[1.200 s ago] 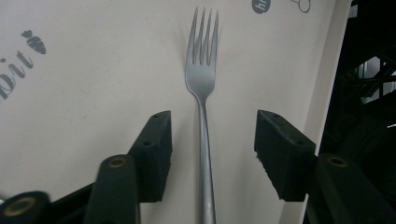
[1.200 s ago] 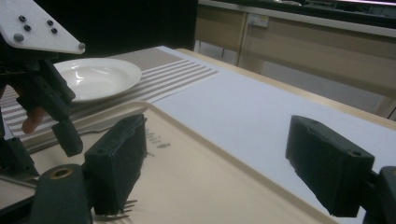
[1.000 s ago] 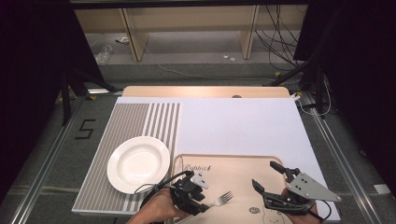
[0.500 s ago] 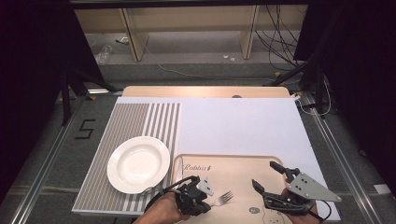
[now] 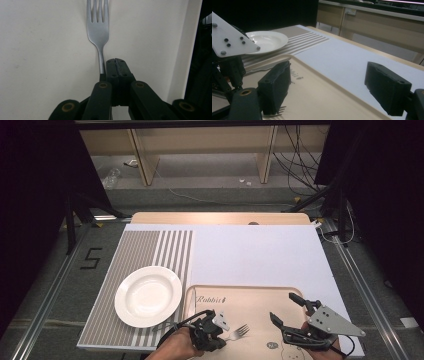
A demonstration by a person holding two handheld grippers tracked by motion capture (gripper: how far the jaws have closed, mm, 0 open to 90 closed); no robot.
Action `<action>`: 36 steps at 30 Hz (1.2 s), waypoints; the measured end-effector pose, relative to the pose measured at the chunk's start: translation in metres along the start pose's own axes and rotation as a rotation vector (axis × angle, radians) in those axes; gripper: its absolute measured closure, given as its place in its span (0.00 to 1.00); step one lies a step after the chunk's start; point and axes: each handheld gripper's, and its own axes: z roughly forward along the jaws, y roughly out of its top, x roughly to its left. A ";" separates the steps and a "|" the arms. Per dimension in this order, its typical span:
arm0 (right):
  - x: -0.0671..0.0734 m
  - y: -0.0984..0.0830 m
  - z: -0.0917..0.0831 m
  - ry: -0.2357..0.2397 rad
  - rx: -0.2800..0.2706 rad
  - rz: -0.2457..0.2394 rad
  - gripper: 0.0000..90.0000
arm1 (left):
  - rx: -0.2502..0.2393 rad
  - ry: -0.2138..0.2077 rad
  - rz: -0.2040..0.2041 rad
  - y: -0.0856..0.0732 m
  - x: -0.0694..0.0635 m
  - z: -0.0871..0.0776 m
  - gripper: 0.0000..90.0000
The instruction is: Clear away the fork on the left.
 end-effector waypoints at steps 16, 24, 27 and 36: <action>0.000 0.000 0.000 0.001 0.000 0.000 0.24 | -0.017 0.056 -0.039 -0.007 0.019 -0.006 0.99; 0.000 0.000 0.000 0.002 0.000 0.000 0.24 | -0.021 0.089 -0.070 -0.010 0.029 -0.010 0.99; 0.000 0.000 0.000 0.003 0.003 0.000 0.24 | -0.022 0.109 -0.084 -0.012 0.033 -0.013 0.99; 0.000 0.000 0.000 0.006 -0.001 0.001 0.24 | -0.025 0.132 -0.121 -0.018 0.043 -0.019 0.99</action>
